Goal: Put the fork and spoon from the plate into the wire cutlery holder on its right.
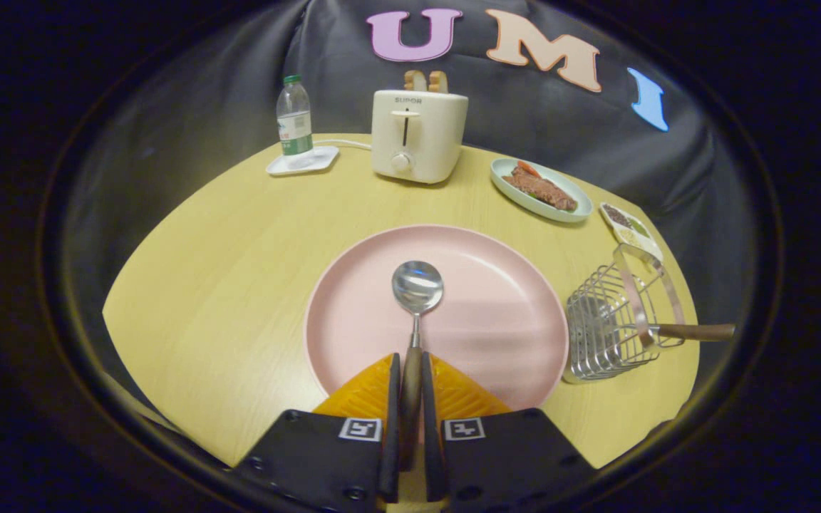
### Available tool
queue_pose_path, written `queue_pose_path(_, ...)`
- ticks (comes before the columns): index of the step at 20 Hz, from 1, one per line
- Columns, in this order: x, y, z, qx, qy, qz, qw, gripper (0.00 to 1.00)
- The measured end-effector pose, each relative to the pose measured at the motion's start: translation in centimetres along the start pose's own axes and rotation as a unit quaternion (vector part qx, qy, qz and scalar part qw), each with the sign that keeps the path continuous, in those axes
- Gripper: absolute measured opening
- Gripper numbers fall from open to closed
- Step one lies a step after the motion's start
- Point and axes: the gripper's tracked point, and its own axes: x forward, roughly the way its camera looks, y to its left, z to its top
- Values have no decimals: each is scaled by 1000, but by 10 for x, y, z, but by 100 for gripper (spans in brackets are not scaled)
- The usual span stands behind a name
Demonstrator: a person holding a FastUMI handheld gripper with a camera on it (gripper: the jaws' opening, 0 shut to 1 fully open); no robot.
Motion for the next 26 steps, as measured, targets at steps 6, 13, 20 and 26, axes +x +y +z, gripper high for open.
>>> queue_pose_path(6,-12,1,7,-38,15,16,999,5)
queue_pose_path(13,-40,-29,35,-65,33,36,997,5)
queue_pose_path(20,-58,-76,48,-64,63,41,995,5)
queue_pose_path(26,-66,-123,54,-78,84,36,993,5)
